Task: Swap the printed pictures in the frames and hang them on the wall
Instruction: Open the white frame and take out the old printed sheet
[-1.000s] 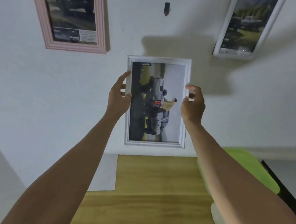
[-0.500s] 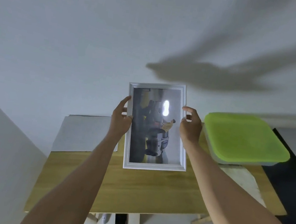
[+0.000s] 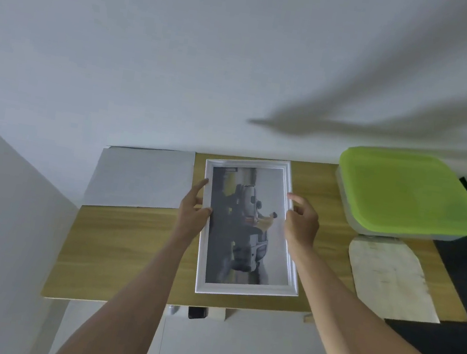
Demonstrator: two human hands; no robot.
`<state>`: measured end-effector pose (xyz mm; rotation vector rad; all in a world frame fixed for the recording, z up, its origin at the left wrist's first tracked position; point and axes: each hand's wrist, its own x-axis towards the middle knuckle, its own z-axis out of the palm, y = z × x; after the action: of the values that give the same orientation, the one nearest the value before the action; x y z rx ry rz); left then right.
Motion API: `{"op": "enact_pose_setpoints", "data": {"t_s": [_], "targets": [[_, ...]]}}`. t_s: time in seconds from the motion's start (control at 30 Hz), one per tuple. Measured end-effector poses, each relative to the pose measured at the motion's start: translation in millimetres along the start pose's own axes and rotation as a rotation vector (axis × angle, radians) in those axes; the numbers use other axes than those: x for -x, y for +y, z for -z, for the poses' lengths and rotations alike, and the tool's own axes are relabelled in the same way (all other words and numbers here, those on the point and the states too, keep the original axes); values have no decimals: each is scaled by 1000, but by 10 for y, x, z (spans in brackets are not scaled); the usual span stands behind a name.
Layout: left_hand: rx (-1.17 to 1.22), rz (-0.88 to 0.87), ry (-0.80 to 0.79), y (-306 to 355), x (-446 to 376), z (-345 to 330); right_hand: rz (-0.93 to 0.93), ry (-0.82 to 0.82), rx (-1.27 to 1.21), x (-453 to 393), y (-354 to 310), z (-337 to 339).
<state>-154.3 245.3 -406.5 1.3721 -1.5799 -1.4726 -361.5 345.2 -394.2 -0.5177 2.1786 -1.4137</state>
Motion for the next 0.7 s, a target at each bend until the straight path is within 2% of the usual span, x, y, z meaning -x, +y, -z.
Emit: {"op": "enact_pose_setpoints", "data": {"t_s": [0.13,0.37,0.5,0.6,0.7], "targets": [[97,57,-79,2,96,8,-13,6,3,-27,47,-25],[160,34,-190,71,236,78,-122,77,-59,-155,98,-52],[223,12,-155,100,287,73,-135,33,-3,-119,-20,-110],[241,-33,-121,136,337,32,-15,28,276,-69,-243,-237],[207,-111,-73,192,364,-36,255,-61,292,-50,-606,-418]]}}
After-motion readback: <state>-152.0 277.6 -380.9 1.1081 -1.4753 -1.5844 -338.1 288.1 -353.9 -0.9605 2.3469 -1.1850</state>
